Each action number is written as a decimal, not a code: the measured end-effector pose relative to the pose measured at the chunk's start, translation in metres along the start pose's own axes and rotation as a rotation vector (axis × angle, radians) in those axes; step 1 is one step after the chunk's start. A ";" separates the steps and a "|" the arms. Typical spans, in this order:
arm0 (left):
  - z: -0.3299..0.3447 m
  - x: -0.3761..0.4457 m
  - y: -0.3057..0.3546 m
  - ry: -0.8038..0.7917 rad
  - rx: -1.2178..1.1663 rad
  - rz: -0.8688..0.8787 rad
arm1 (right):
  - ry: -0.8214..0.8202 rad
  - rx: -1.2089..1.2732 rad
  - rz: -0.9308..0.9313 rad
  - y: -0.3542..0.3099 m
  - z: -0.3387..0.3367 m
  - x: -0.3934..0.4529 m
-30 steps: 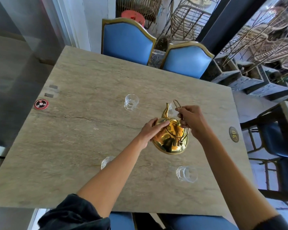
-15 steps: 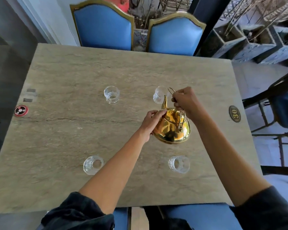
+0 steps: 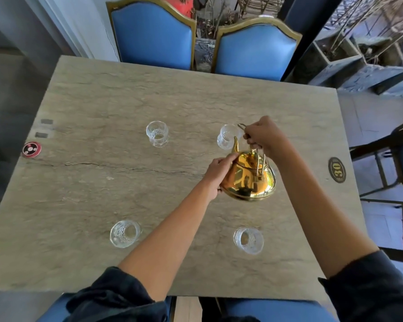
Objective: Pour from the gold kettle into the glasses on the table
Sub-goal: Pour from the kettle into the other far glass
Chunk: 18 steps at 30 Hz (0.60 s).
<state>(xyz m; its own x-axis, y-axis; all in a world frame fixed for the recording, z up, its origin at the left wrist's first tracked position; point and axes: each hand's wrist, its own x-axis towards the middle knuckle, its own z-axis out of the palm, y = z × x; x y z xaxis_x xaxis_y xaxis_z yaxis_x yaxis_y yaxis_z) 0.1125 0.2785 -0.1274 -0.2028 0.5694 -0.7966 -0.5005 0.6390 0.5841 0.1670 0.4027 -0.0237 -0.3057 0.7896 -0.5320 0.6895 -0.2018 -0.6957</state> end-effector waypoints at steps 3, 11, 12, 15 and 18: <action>0.002 0.000 0.000 -0.006 -0.009 0.004 | -0.015 0.005 0.007 -0.002 -0.002 -0.001; 0.007 0.004 -0.001 -0.025 -0.002 -0.006 | -0.011 -0.014 0.016 -0.003 -0.009 -0.004; 0.007 0.003 0.000 -0.029 -0.003 -0.005 | -0.013 -0.013 0.015 -0.004 -0.009 -0.005; 0.006 0.000 0.002 -0.031 -0.011 -0.018 | -0.025 -0.008 0.009 -0.009 -0.011 -0.010; 0.006 -0.004 0.004 -0.031 -0.006 -0.020 | -0.023 -0.029 0.004 -0.011 -0.012 -0.010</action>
<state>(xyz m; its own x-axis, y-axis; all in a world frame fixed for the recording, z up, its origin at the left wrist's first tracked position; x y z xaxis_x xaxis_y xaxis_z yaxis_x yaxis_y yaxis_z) 0.1159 0.2819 -0.1210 -0.1661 0.5726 -0.8028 -0.5090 0.6475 0.5672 0.1709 0.4040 -0.0049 -0.3179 0.7754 -0.5456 0.7092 -0.1875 -0.6796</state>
